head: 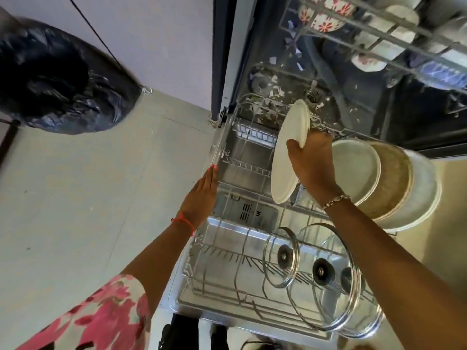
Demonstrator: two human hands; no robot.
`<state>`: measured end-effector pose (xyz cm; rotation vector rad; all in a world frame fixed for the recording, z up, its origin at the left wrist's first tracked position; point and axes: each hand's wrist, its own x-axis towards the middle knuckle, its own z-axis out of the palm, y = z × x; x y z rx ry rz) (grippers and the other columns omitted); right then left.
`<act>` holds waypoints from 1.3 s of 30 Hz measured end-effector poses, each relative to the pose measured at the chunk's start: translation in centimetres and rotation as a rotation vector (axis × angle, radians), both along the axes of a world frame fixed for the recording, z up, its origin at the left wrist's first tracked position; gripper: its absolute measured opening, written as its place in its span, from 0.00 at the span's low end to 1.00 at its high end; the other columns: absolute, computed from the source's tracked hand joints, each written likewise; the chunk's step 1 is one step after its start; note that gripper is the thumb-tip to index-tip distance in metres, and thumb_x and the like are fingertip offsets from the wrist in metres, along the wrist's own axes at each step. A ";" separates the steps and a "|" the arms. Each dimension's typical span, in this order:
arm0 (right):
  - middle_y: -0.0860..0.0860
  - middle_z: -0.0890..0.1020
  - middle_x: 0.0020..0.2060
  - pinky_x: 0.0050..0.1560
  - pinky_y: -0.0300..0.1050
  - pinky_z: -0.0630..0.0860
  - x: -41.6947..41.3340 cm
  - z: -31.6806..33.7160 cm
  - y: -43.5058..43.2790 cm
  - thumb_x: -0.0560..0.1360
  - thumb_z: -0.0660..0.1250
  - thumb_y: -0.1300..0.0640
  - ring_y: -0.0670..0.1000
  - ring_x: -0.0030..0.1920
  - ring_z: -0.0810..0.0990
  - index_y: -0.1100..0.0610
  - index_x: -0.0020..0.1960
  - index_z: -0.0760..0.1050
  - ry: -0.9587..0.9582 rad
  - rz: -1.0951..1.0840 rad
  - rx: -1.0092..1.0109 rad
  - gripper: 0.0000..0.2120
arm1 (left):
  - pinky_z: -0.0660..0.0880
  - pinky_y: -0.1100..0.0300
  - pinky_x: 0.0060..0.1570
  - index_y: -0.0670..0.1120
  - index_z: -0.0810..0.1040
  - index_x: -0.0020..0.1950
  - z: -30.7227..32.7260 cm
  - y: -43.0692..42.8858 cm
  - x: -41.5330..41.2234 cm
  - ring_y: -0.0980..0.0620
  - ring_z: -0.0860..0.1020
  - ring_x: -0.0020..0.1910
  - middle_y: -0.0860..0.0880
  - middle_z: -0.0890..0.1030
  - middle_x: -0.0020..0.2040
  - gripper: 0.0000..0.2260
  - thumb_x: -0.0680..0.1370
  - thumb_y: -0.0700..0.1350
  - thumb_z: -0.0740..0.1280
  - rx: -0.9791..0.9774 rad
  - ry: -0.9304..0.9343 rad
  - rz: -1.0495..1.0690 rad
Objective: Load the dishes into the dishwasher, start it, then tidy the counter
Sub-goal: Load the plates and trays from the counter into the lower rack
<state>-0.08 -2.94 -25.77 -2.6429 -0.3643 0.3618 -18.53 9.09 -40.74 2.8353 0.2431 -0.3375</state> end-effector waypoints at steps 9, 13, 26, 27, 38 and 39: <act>0.62 0.79 0.51 0.47 0.58 0.79 0.8 -0.2 -0.4 0.75 0.63 0.56 0.63 0.51 0.78 0.68 0.56 0.73 0.001 -0.098 0.046 0.17 | 0.61 0.52 0.68 0.33 0.51 0.74 0.1 0.1 -0.1 0.40 0.59 0.73 0.35 0.55 0.74 0.27 0.78 0.33 0.58 0.106 0.068 -0.032; 0.63 0.76 0.55 0.52 0.58 0.77 1.6 -0.1 -0.2 0.75 0.63 0.56 0.62 0.54 0.76 0.69 0.58 0.71 0.018 -0.090 0.018 0.17 | 0.65 0.51 0.66 0.33 0.56 0.73 0.1 0.0 -0.1 0.39 0.63 0.71 0.35 0.60 0.73 0.28 0.76 0.33 0.63 0.120 0.101 -0.022; 0.61 0.74 0.59 0.47 0.48 0.76 3.7 0.0 0.1 0.76 0.64 0.55 0.60 0.55 0.77 0.67 0.62 0.69 0.072 -0.072 -0.021 0.20 | 0.72 0.52 0.63 0.36 0.65 0.70 -0.6 -0.1 -0.2 0.41 0.67 0.69 0.38 0.65 0.71 0.27 0.73 0.39 0.69 0.266 0.081 -0.071; 0.61 0.74 0.59 0.46 0.47 0.76 3.8 0.0 0.1 0.76 0.64 0.55 0.61 0.55 0.78 0.67 0.62 0.70 0.062 -0.070 -0.010 0.20 | 0.71 0.52 0.63 0.36 0.64 0.71 -0.6 -0.1 -0.3 0.42 0.66 0.70 0.38 0.65 0.72 0.27 0.74 0.40 0.68 0.284 0.074 -0.079; 0.60 0.70 0.61 0.50 0.47 0.76 3.8 -1.0 0.4 0.76 0.65 0.56 0.59 0.58 0.75 0.66 0.64 0.66 0.100 -0.053 -0.016 0.21 | 0.73 0.52 0.60 0.38 0.71 0.67 -0.9 -0.1 -0.1 0.42 0.71 0.67 0.39 0.70 0.69 0.28 0.70 0.44 0.73 0.328 0.041 -0.086; 0.61 0.70 0.61 0.50 0.48 0.76 3.8 -1.0 0.6 0.76 0.64 0.56 0.59 0.58 0.75 0.67 0.64 0.66 0.101 -0.047 -0.020 0.21 | 0.72 0.52 0.60 0.37 0.70 0.68 -0.9 -0.1 0.0 0.42 0.71 0.67 0.39 0.70 0.69 0.28 0.70 0.45 0.73 0.329 0.047 -0.083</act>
